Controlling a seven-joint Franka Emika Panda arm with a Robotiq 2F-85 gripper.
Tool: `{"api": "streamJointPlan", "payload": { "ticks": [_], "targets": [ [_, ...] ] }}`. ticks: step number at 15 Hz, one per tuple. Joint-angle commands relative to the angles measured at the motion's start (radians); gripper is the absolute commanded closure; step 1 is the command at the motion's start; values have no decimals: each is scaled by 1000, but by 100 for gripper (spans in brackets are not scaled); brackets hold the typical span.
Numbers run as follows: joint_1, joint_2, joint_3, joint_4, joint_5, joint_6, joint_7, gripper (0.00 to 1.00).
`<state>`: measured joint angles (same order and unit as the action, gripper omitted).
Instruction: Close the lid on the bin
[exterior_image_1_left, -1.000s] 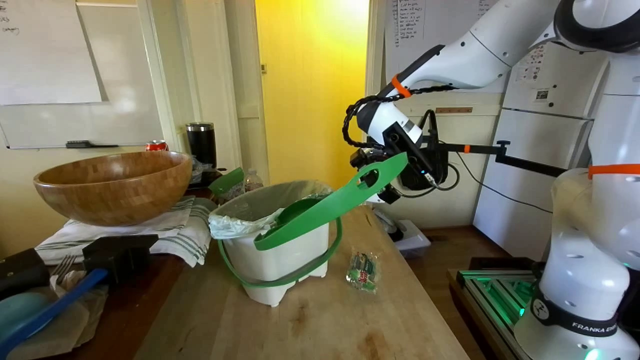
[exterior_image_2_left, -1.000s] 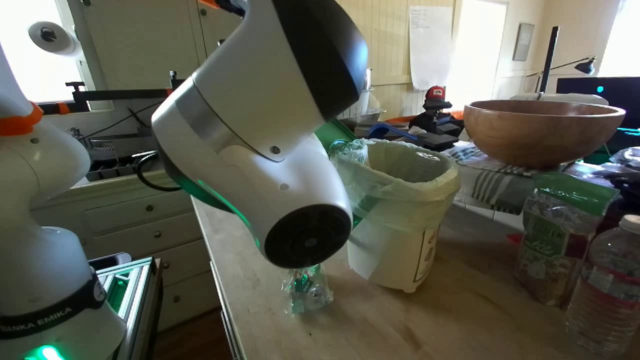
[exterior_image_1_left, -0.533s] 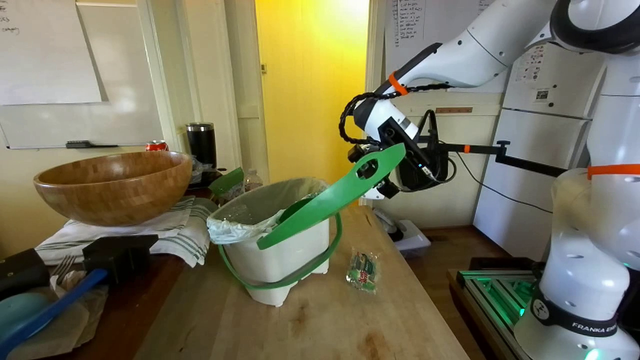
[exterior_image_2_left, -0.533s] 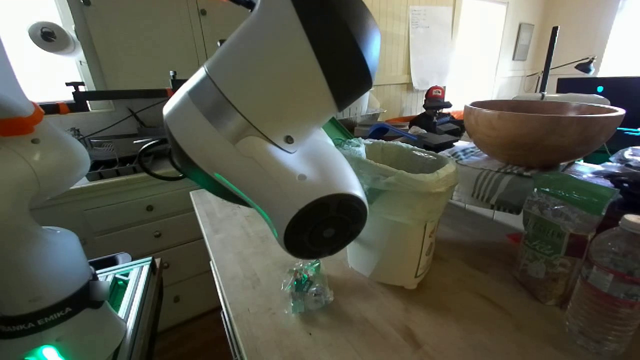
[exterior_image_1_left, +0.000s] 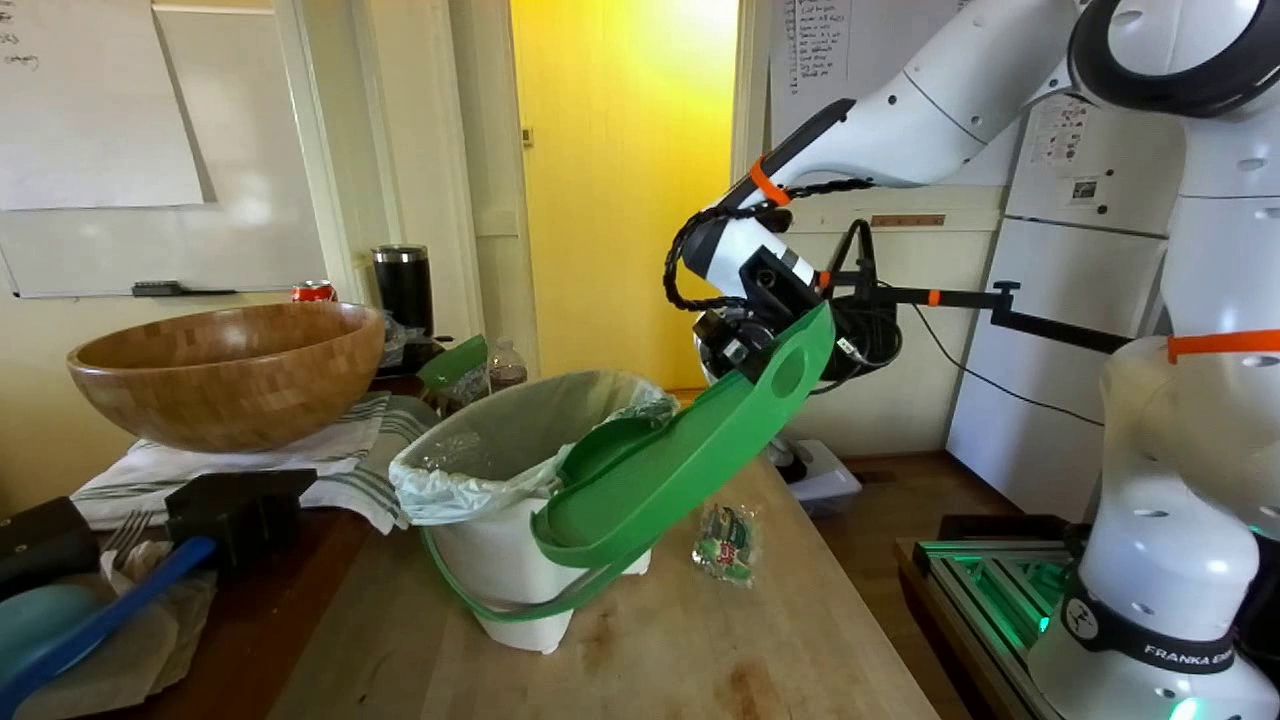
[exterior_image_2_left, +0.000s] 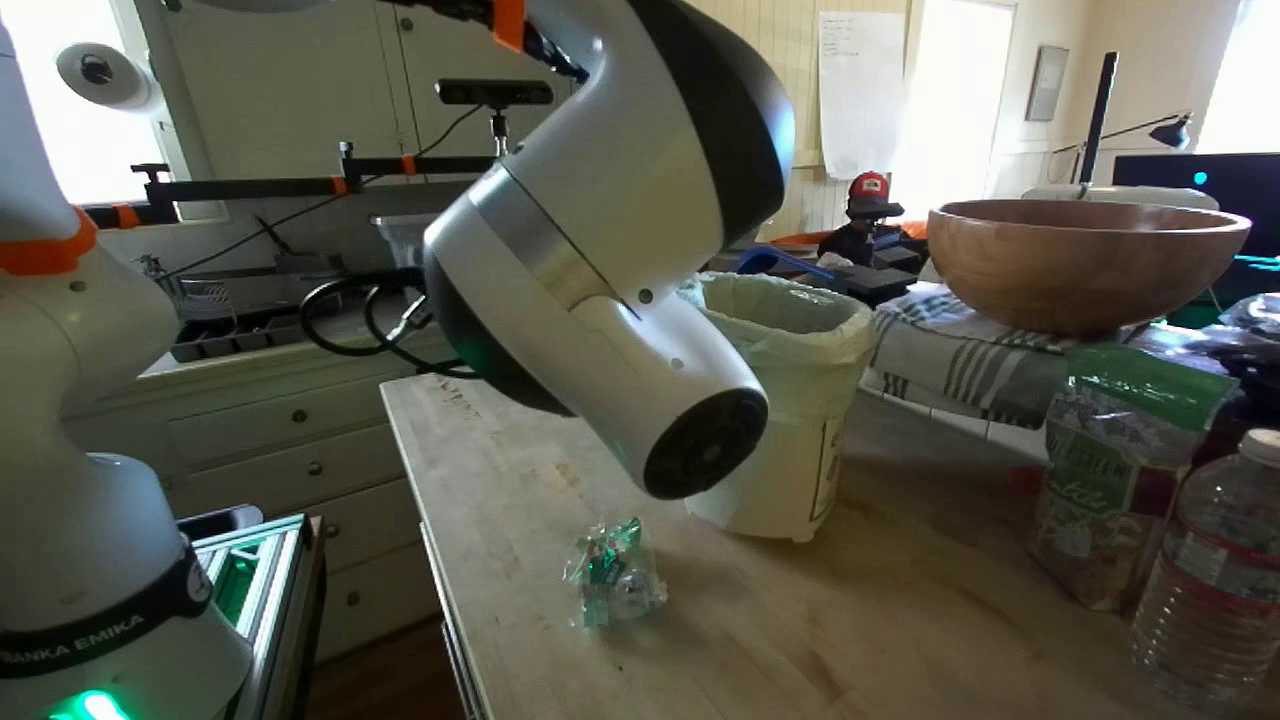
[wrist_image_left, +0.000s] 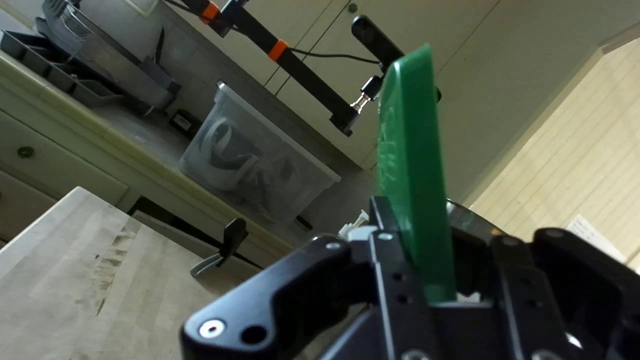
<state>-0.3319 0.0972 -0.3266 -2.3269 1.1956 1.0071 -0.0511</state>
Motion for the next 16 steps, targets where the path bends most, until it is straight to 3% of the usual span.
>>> {"api": "streamJointPlan", "payload": {
  "ticks": [1, 14, 16],
  "targets": [
    [-5, 25, -10, 13, 40, -22, 20, 98],
    [-3, -46, -18, 5, 121, 6, -3, 98],
    [-5, -42, -19, 6, 125, 12, -2, 81]
  ]
}}
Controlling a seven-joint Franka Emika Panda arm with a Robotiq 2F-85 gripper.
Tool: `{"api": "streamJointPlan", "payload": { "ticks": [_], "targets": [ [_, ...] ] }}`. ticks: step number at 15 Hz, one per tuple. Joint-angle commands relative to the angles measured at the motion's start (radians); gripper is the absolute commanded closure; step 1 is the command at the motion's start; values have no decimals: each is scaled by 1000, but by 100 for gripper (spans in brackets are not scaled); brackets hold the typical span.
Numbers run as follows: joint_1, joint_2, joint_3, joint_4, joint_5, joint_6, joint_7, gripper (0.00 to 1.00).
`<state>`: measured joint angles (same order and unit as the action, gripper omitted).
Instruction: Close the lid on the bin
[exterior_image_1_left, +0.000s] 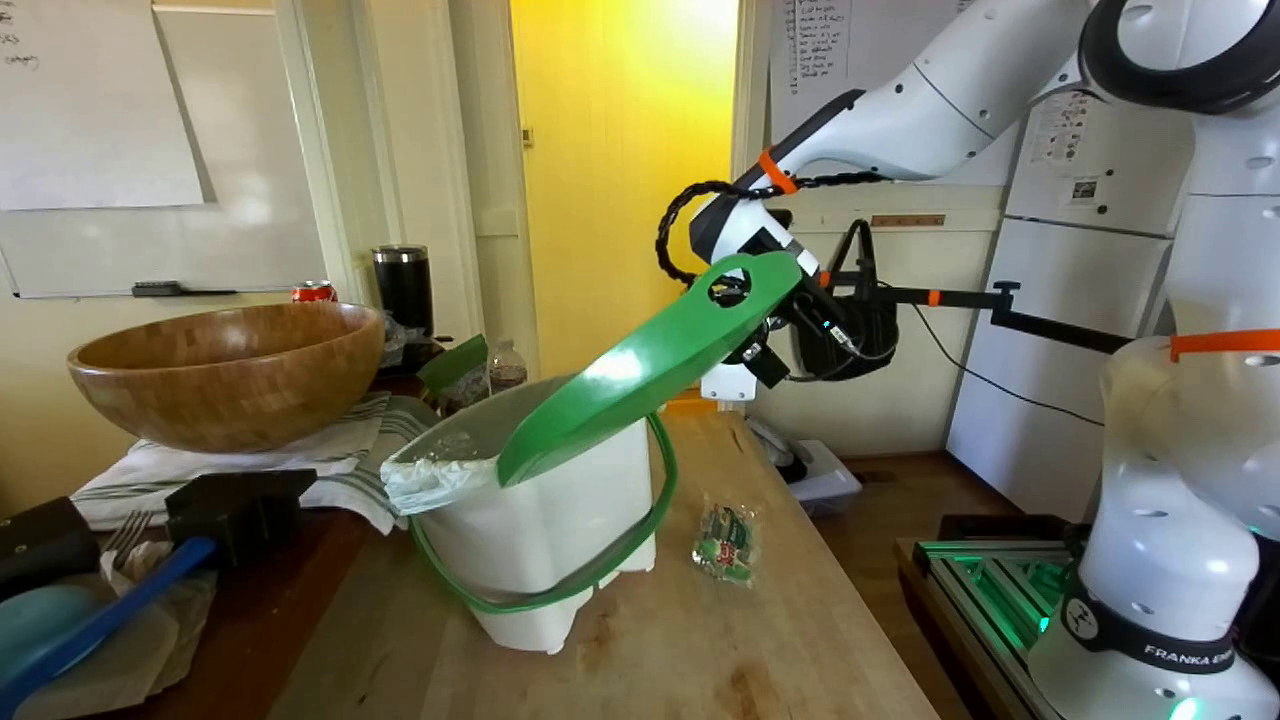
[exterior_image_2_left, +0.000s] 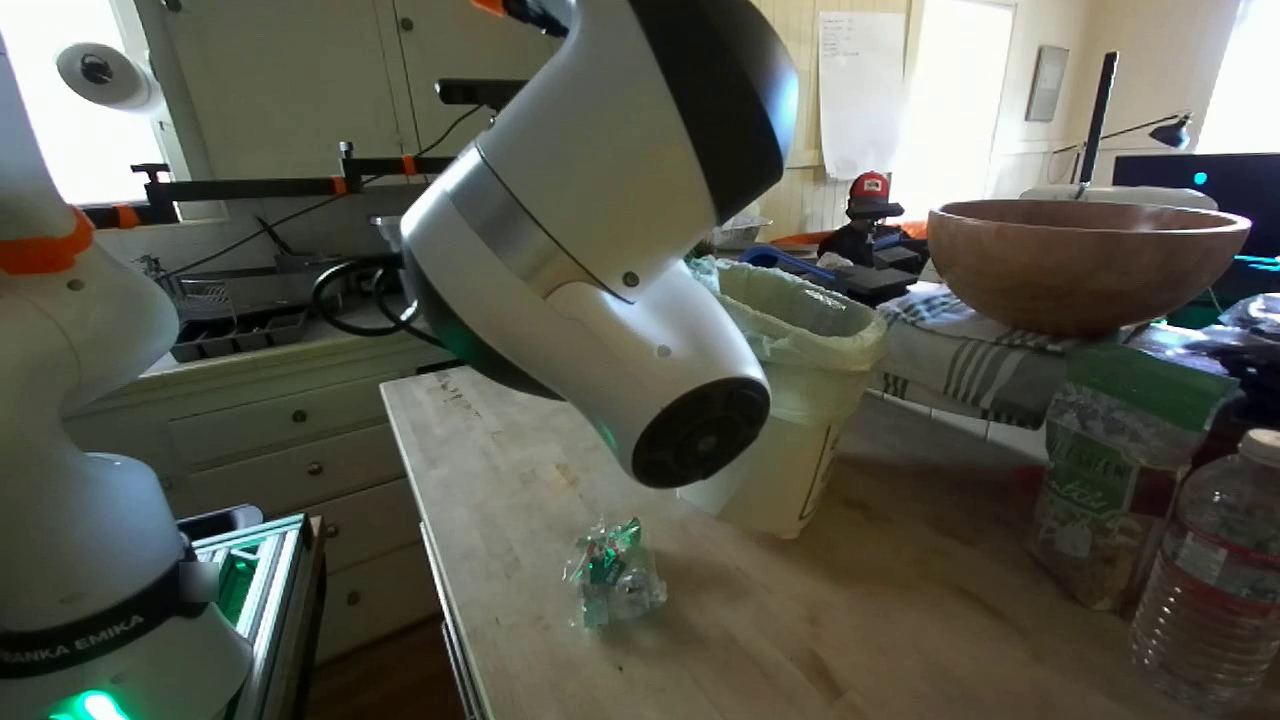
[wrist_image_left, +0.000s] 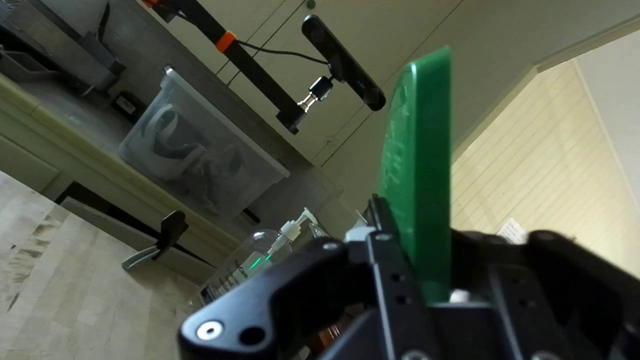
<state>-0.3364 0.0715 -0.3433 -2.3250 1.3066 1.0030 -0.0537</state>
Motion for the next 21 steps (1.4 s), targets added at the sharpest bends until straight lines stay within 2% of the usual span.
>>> {"api": "streamJointPlan", "payload": {
  "ticks": [1, 2, 8, 11, 21],
  "targets": [
    [-1, -16, -4, 6, 15, 14, -2, 64],
    [-3, 2, -5, 18, 17, 6, -11, 64],
    [-3, -23, -8, 17, 25, 30, -18, 19],
    [-4, -26, -9, 21, 35, 38, -27, 0],
    [-7, -36, -13, 35, 130, 81, -49, 0]
  ]
}}
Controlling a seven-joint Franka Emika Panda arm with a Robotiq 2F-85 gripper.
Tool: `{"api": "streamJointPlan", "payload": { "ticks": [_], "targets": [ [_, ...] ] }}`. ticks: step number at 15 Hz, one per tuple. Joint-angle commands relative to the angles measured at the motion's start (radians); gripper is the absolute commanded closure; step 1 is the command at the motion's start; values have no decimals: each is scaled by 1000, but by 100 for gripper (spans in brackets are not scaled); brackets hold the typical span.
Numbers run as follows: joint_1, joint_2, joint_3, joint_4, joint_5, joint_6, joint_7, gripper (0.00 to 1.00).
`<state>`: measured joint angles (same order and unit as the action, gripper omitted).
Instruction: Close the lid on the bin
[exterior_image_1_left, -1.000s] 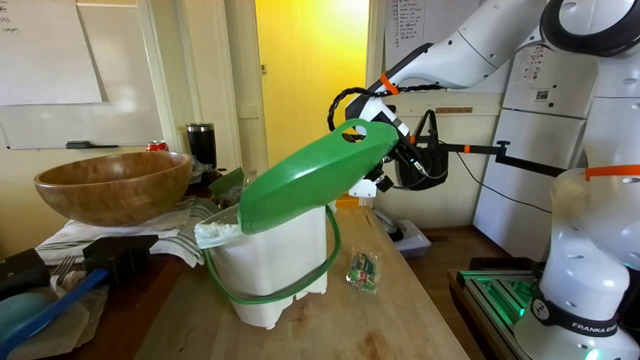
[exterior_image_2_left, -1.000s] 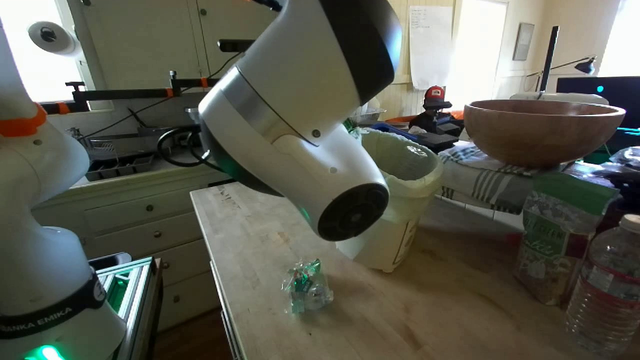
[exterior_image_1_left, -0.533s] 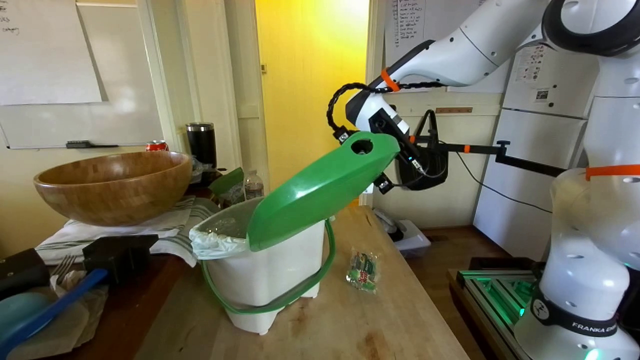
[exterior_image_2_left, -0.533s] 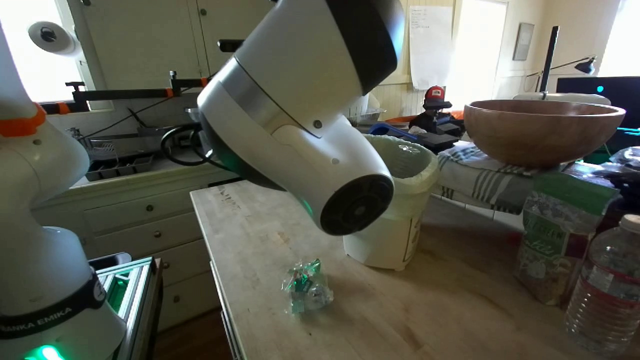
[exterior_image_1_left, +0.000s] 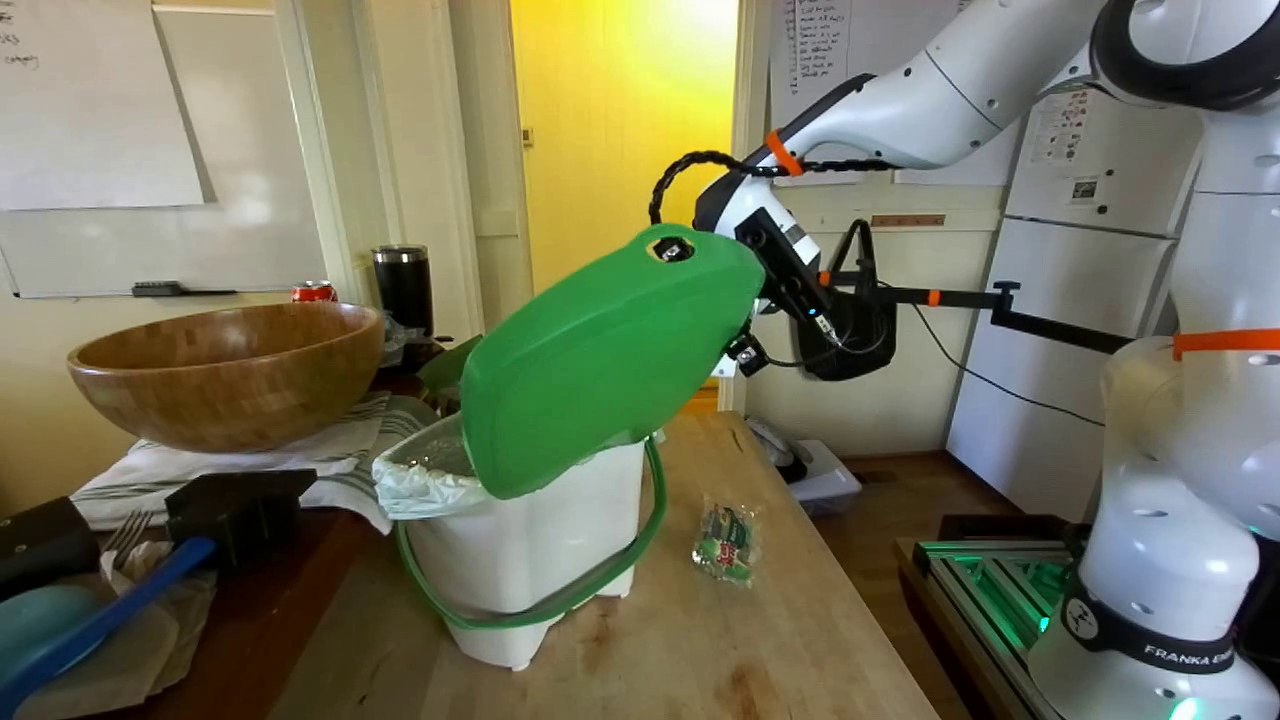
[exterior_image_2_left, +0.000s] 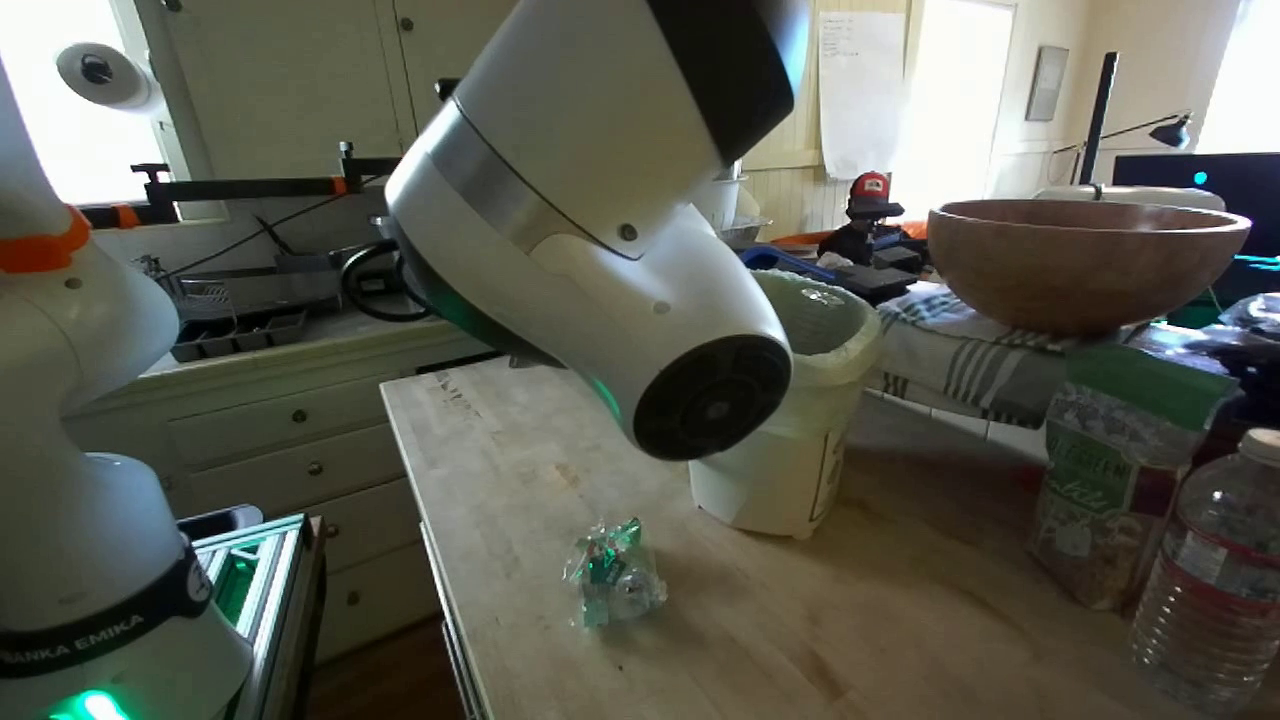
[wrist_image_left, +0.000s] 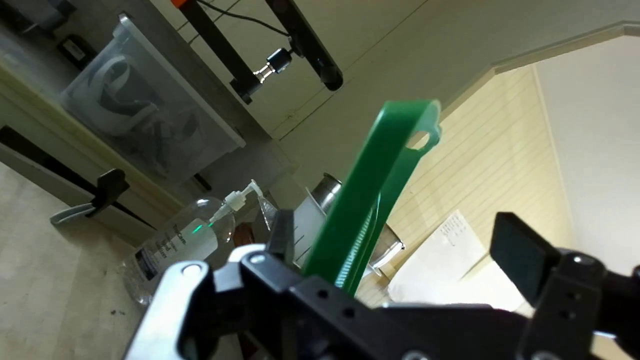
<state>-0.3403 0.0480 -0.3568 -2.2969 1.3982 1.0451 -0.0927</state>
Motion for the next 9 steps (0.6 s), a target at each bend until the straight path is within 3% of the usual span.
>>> {"api": "streamJointPlan", "payload": {
  "ticks": [1, 9],
  "targets": [
    [-4, -16, -1, 8, 45, 48, -16, 0],
    [-6, -66, -4, 5, 60, 202, -53, 0]
  ]
}}
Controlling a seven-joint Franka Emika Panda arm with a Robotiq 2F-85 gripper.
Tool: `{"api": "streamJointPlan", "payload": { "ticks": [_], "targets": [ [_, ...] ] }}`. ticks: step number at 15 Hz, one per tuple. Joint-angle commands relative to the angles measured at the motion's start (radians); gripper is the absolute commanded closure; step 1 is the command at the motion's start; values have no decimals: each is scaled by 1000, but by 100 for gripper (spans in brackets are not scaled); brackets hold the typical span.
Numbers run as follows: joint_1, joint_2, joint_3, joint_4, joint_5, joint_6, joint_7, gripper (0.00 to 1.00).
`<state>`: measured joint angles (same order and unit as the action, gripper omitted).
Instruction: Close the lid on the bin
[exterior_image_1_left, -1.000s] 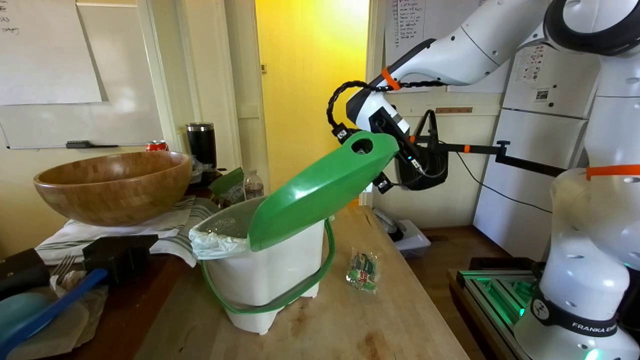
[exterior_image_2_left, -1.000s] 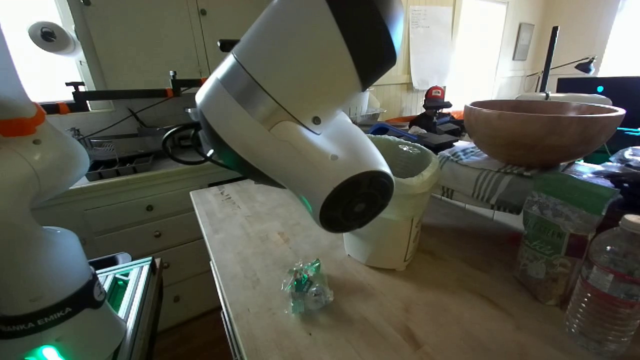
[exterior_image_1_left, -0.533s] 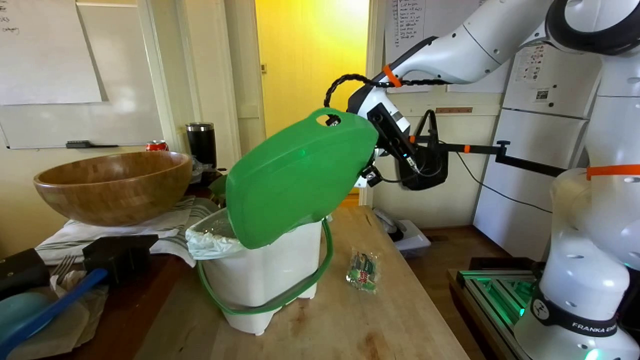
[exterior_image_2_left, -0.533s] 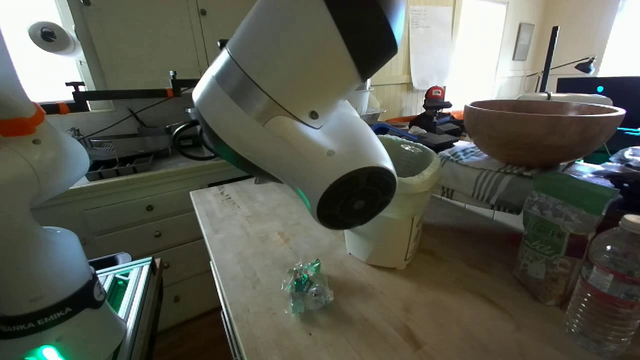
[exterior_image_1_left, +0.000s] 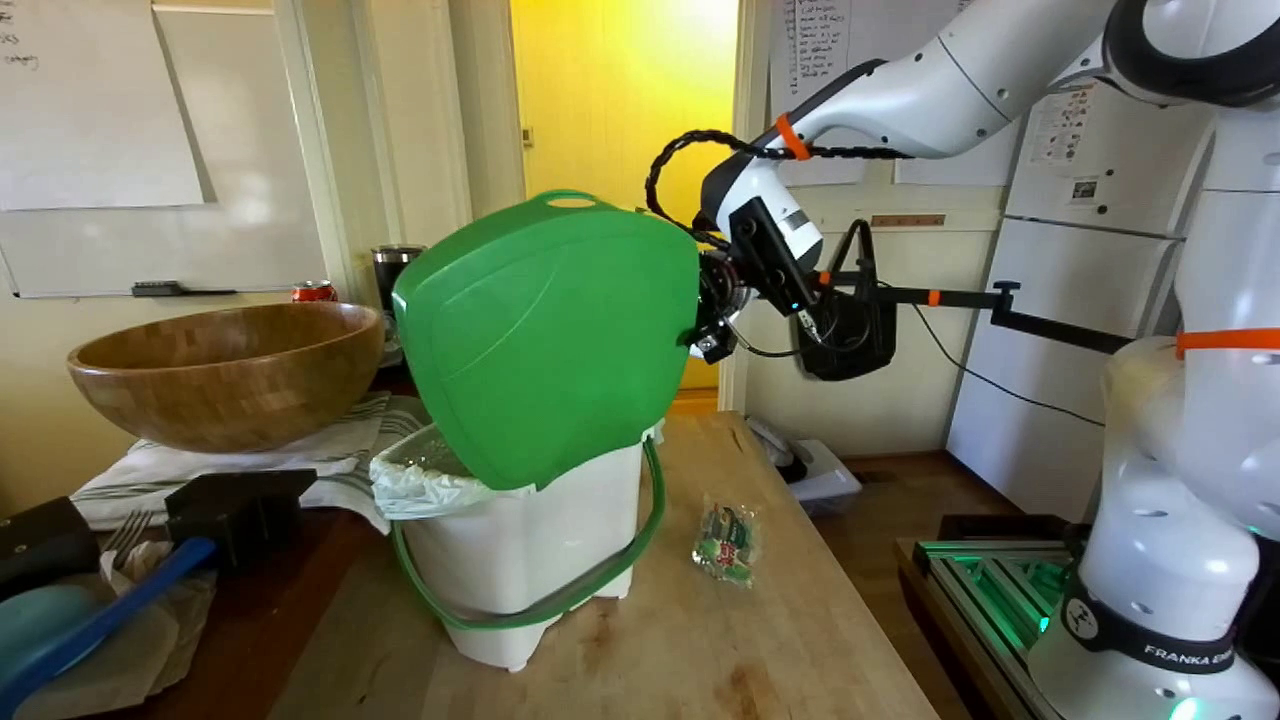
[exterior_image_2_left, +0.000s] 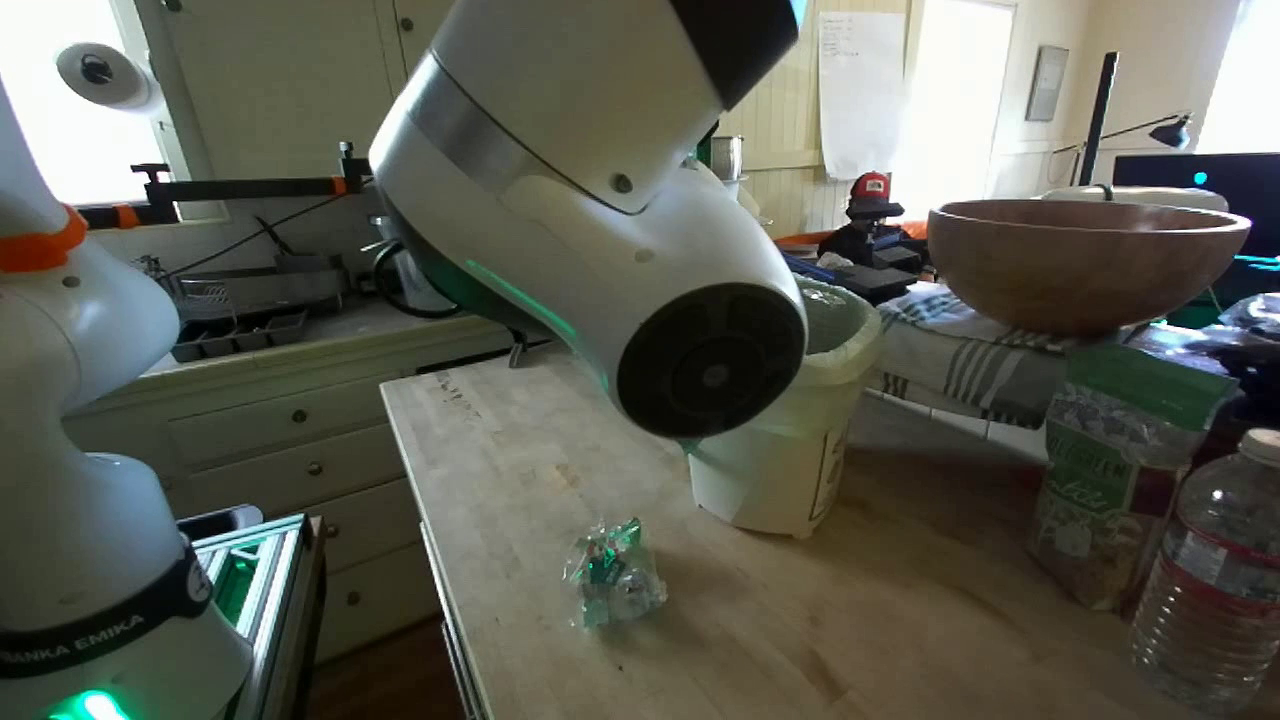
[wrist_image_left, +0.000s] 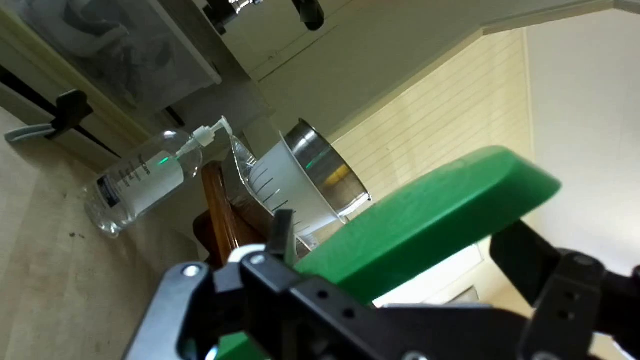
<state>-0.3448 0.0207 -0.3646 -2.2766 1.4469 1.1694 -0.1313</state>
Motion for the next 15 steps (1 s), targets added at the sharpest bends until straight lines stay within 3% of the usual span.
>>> {"api": "streamJointPlan", "payload": {
  "ticks": [1, 7, 15],
  "targets": [
    [-1, -48, 5, -17, 11, 105, -19, 0],
    [-3, -106, 10, -27, 8, 209, -27, 0],
    [0, -129, 16, -9, 15, 234, -22, 0]
  ]
}}
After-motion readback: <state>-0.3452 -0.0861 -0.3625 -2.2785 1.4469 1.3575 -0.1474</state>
